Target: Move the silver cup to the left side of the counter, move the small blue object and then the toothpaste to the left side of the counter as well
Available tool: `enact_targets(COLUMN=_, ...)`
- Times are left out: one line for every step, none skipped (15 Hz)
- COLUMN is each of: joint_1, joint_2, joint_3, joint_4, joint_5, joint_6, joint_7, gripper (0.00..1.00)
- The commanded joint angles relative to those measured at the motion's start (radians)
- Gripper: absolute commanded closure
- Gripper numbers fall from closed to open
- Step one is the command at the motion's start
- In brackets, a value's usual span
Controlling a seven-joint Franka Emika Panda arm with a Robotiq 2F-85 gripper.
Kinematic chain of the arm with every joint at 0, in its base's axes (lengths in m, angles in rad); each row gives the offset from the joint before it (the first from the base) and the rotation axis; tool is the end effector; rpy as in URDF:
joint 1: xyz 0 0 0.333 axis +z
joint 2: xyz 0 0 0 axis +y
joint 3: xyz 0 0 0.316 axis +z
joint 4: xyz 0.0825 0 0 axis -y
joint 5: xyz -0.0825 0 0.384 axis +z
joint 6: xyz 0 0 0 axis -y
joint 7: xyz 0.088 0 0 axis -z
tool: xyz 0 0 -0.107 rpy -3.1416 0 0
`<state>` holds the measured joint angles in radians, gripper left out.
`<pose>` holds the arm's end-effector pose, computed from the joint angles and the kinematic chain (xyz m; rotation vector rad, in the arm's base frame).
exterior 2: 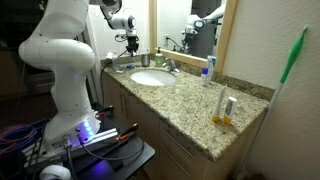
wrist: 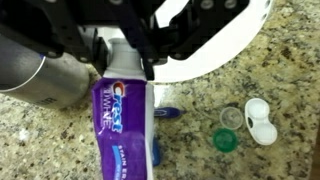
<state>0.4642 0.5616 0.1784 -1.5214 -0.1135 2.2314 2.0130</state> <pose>0.5877 0.4092 0.3523 -2.3402 1.8581 -0.0607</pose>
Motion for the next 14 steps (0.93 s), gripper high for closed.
enact_targets(joint_1=0.059, joint_2=0.166, joint_3=-0.051, joint_4=0.235, joint_5=-0.033, joint_6=-0.010, joint_7=0.031, gripper=0.89)
enact_targets(joint_1=0.062, joint_2=0.204, joint_3=-0.056, joint_4=0.288, joint_5=-0.020, joint_6=-0.008, joint_7=0.033, gripper=0.89)
enact_targets(joint_1=0.066, joint_2=0.239, joint_3=-0.060, joint_4=0.341, joint_5=-0.006, joint_6=-0.009, joint_7=0.039, gripper=0.89)
enact_targets(joint_1=0.048, joint_2=0.149, joint_3=-0.042, joint_4=0.202, joint_5=-0.015, joint_6=0.001, joint_7=0.024, gripper=0.64)
enact_targets(joint_1=0.053, joint_2=0.182, joint_3=-0.046, joint_4=0.248, joint_5=-0.015, joint_6=0.001, joint_7=0.027, gripper=0.64)
enact_targets(joint_1=0.055, joint_2=0.206, joint_3=-0.047, joint_4=0.281, joint_5=-0.015, joint_6=0.001, joint_7=0.029, gripper=0.64)
enact_targets(joint_1=0.055, joint_2=0.220, joint_3=-0.048, joint_4=0.298, joint_5=-0.015, joint_6=0.001, joint_7=0.030, gripper=0.64)
enact_targets(joint_1=0.056, joint_2=0.228, joint_3=-0.048, joint_4=0.310, joint_5=-0.015, joint_6=0.001, joint_7=0.030, gripper=0.89)
enact_targets(joint_1=0.061, joint_2=0.233, joint_3=-0.055, joint_4=0.311, joint_5=-0.024, joint_6=-0.013, joint_7=0.034, gripper=0.89)
enact_targets(joint_1=0.064, joint_2=0.252, joint_3=-0.055, joint_4=0.329, joint_5=-0.027, joint_6=-0.023, joint_7=0.031, gripper=0.89)
enact_targets(joint_1=0.069, joint_2=0.271, joint_3=-0.057, joint_4=0.347, joint_5=-0.030, joint_6=-0.028, joint_7=0.032, gripper=0.89)
enact_targets(joint_1=0.092, joint_2=0.300, joint_3=-0.082, joint_4=0.383, joint_5=-0.026, joint_6=-0.030, joint_7=0.032, gripper=0.89)
enact_targets(joint_1=0.098, joint_2=0.318, joint_3=-0.084, joint_4=0.403, joint_5=-0.026, joint_6=-0.029, joint_7=0.033, gripper=0.89)
enact_targets(joint_1=0.107, joint_2=0.341, joint_3=-0.093, joint_4=0.432, joint_5=-0.028, joint_6=-0.018, joint_7=0.037, gripper=0.89)
